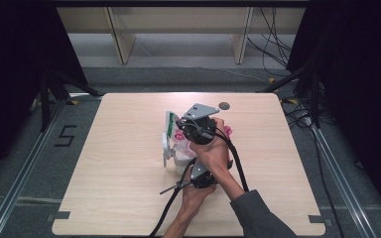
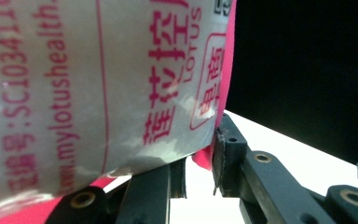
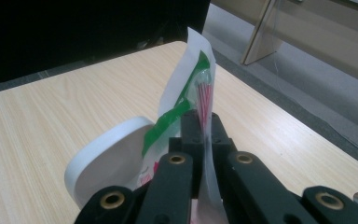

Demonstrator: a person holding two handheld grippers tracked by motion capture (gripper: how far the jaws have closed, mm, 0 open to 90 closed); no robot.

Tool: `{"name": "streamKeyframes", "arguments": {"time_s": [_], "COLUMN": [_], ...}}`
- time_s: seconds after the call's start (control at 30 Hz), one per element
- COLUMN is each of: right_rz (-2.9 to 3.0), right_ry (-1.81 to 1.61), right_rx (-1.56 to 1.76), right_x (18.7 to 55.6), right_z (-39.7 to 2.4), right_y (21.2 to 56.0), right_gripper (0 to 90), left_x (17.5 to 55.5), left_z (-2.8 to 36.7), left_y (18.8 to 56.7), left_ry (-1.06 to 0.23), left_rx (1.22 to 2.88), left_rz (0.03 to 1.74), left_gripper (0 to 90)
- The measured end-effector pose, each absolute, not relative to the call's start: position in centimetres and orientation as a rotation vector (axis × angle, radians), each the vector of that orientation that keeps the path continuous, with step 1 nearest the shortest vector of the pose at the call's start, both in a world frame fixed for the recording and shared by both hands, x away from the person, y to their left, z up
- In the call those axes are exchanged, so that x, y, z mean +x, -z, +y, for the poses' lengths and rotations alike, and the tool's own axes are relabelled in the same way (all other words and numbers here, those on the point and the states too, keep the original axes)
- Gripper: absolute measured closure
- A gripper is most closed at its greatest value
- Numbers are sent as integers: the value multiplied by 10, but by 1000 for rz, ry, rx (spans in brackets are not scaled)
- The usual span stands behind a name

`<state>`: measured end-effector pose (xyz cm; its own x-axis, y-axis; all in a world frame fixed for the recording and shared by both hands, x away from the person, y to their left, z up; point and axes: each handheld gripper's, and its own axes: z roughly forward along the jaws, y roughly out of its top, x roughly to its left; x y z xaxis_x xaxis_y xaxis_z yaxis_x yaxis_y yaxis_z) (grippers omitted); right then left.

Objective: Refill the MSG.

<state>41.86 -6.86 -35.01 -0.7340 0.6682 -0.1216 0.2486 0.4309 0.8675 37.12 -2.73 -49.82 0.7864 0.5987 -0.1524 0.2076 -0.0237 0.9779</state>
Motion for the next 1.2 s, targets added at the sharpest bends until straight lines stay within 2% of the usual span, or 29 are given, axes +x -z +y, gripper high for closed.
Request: {"name": "streamKeyframes", "arguments": {"time_s": [0.53, 0.57, 1.2], "right_rz": [2243, 2247, 2242], "right_ry": [-1234, -1219, -1251], "right_rx": [734, 741, 744], "right_x": [419, 418, 420], "right_z": [-68, -67, -71], "right_y": [349, 349, 349], "right_gripper": [900, 900, 900], "left_x": [371, 370, 370], "left_z": [-27, -30, -27], "left_y": [498, 498, 498], "left_ry": [-357, -328, -355], "left_rx": [1589, 1550, 1602], "left_rz": [658, 673, 658], "left_gripper": [770, 769, 770]}}
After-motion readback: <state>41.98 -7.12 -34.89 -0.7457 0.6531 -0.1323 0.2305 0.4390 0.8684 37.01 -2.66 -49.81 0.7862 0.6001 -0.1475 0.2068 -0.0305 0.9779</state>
